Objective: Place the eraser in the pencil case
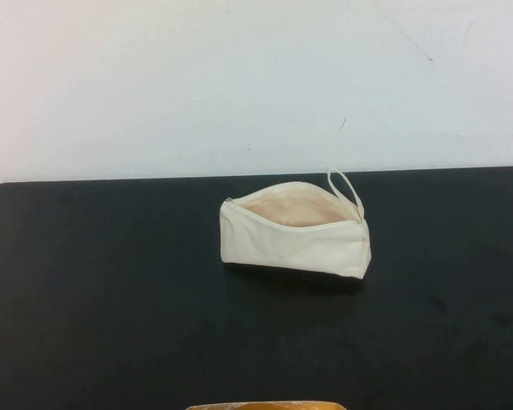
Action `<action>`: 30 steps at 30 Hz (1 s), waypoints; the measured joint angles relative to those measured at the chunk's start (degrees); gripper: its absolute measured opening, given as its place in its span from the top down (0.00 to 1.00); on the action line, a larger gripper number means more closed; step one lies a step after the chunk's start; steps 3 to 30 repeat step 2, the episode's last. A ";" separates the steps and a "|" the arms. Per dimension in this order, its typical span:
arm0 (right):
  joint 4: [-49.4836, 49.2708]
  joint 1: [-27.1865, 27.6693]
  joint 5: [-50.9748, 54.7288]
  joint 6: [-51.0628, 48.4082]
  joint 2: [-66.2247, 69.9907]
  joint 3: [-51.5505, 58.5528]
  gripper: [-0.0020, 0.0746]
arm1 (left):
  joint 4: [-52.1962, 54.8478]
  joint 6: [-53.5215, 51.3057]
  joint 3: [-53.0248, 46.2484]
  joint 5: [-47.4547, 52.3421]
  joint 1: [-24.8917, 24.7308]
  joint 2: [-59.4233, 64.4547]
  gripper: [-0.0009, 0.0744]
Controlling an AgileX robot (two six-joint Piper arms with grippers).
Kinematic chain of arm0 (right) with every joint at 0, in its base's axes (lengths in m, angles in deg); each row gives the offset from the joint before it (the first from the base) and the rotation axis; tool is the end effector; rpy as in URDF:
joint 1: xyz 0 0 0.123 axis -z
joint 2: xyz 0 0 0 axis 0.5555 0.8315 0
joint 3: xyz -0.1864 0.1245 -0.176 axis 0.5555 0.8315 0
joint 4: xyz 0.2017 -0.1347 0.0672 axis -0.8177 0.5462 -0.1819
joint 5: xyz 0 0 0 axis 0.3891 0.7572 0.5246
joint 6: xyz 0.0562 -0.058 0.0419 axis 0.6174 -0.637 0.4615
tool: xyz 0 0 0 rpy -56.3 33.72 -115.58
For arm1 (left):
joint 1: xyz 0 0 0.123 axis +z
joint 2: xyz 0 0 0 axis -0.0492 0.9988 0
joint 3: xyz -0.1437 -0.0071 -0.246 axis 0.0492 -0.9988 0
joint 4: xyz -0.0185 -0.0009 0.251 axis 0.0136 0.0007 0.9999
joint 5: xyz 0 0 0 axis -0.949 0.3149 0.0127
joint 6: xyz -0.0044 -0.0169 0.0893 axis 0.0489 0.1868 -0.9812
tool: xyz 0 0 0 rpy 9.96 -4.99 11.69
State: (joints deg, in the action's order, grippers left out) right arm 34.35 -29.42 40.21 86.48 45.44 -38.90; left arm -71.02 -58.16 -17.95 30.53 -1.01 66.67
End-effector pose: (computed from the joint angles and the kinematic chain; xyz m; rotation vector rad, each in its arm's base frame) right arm 0.0532 -0.0052 0.1736 0.0297 1.8469 -0.1009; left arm 0.0534 0.0005 0.1767 -0.0735 1.8230 -0.0305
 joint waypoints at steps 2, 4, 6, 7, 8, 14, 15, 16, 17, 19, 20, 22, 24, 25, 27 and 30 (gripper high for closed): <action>0.00 0.00 0.00 0.00 0.00 0.00 0.98 | 0.00 0.00 0.00 0.00 0.00 0.00 0.99; 0.00 0.00 0.00 0.00 0.00 0.00 0.98 | 0.00 0.00 0.00 0.00 0.00 0.00 0.99; 0.00 0.00 0.00 0.00 0.00 0.00 0.98 | 0.00 0.00 0.00 0.00 0.00 0.00 0.99; 0.00 0.00 0.00 0.00 0.00 0.00 0.98 | 0.00 0.00 0.00 0.00 0.00 0.00 0.99; 0.00 0.00 0.00 0.00 0.00 0.00 0.98 | 0.00 0.00 0.00 0.00 0.00 0.00 0.99; 0.00 0.00 0.00 0.00 0.00 0.00 0.98 | 0.00 0.00 0.00 0.00 0.00 0.00 0.99; 0.00 0.00 0.00 0.00 0.00 0.00 0.98 | 0.00 0.00 0.00 0.00 0.00 0.00 0.99; 0.00 0.00 0.00 0.00 0.00 0.00 0.98 | 0.00 0.00 0.00 0.00 0.00 0.00 0.99; 0.00 0.00 0.00 0.00 0.00 0.00 0.98 | 0.00 0.00 0.00 0.00 0.00 0.00 0.99; 0.00 0.00 0.00 0.00 0.00 0.00 0.98 | 0.00 0.00 0.00 0.00 0.00 0.00 0.99; 0.00 0.00 0.00 0.00 0.00 0.00 0.98 | 0.00 0.00 0.00 0.00 0.00 0.00 0.99; 0.00 0.00 0.00 0.00 0.00 0.00 0.98 | 0.00 0.00 0.00 0.00 0.00 0.00 0.99; 0.00 0.00 0.00 0.00 0.00 0.00 0.98 | 0.00 0.00 0.00 0.00 0.00 0.00 0.99; 0.00 0.00 0.00 0.00 0.00 0.00 0.98 | 0.00 0.00 0.00 0.00 0.00 0.00 0.99; 0.00 0.00 0.00 0.00 0.00 0.00 0.98 | 0.00 0.00 0.00 0.00 0.00 0.00 0.99; 0.00 0.00 0.00 0.00 0.00 0.00 0.98 | 0.00 0.00 0.00 0.00 0.00 0.00 0.99</action>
